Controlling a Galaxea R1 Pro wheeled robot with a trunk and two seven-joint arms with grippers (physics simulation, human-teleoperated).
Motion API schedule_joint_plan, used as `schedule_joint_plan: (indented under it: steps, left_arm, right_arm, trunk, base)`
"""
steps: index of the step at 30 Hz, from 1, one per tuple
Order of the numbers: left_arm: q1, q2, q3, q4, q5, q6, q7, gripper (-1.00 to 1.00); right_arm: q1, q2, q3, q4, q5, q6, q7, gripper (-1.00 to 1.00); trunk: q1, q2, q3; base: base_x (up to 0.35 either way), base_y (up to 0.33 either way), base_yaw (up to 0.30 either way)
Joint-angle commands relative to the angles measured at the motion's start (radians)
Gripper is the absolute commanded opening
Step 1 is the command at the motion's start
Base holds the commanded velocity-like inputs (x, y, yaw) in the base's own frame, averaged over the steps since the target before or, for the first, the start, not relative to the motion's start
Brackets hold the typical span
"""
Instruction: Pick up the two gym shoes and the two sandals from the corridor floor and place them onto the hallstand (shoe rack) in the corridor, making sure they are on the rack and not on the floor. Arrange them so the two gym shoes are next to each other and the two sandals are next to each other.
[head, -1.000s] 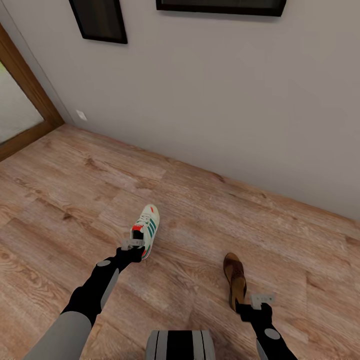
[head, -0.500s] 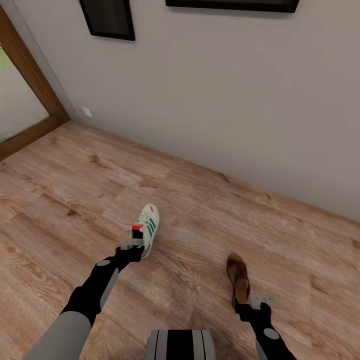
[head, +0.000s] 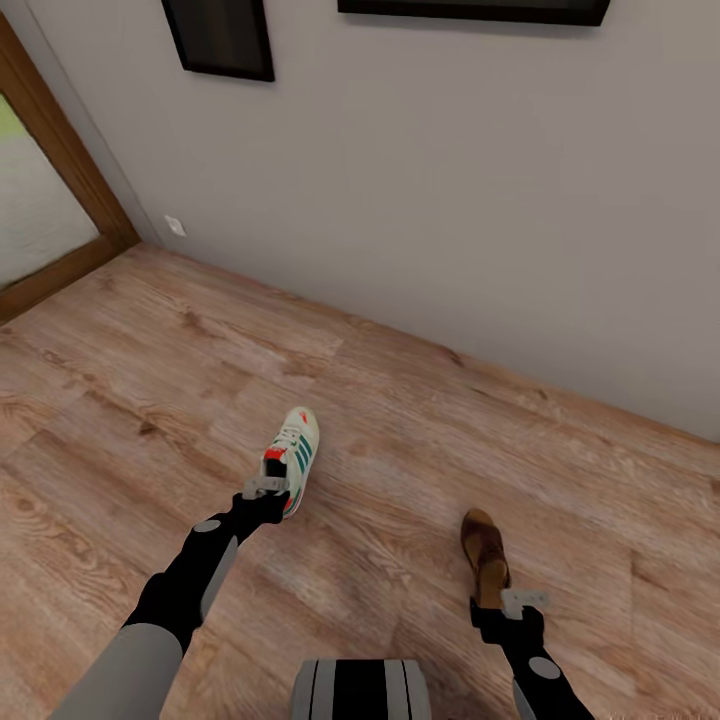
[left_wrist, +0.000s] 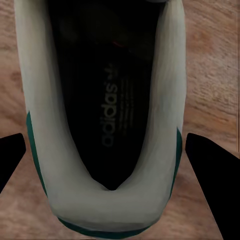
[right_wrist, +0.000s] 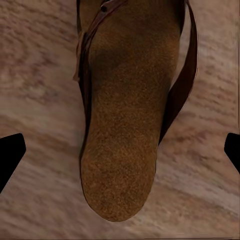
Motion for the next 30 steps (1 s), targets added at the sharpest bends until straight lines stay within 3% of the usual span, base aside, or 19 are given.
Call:
schedule_joint_plan:
  steps: [1, 13, 25, 30]
  left_arm:
    - [0.000, 0.000, 0.003, -0.002, -0.003, 0.005, -0.005, -1.00]
    - [0.000, 0.000, 0.003, -0.003, -0.005, 0.005, -0.005, -1.00]
    - [-0.002, 0.000, 0.004, -0.004, -0.005, 0.005, -0.005, -1.00]
    - [-0.013, -0.003, 0.005, -0.052, -0.003, 0.013, -0.004, -1.00]
  right_arm:
    - [0.000, 0.000, -0.001, 0.001, 0.005, -0.002, -0.003, 1.00]
    - [0.000, 0.001, 0.000, -0.001, 0.005, -0.003, -0.003, 1.00]
    - [0.000, 0.001, 0.000, -0.001, 0.005, -0.004, -0.003, 1.00]
    - [0.000, 0.001, -0.001, -0.001, 0.005, -0.004, -0.003, 1.00]
  trunk:
    - [0.000, 0.000, -0.001]
    - [0.000, 0.000, -0.001]
    - [0.005, -0.003, -0.061]
    - [0.005, -0.003, -0.069]
  base:
    - [0.016, 0.058, -0.224]
    - [0.004, 0.014, -0.068]
    - [0.000, 0.000, -0.001]
    - [0.000, 0.000, 0.000]
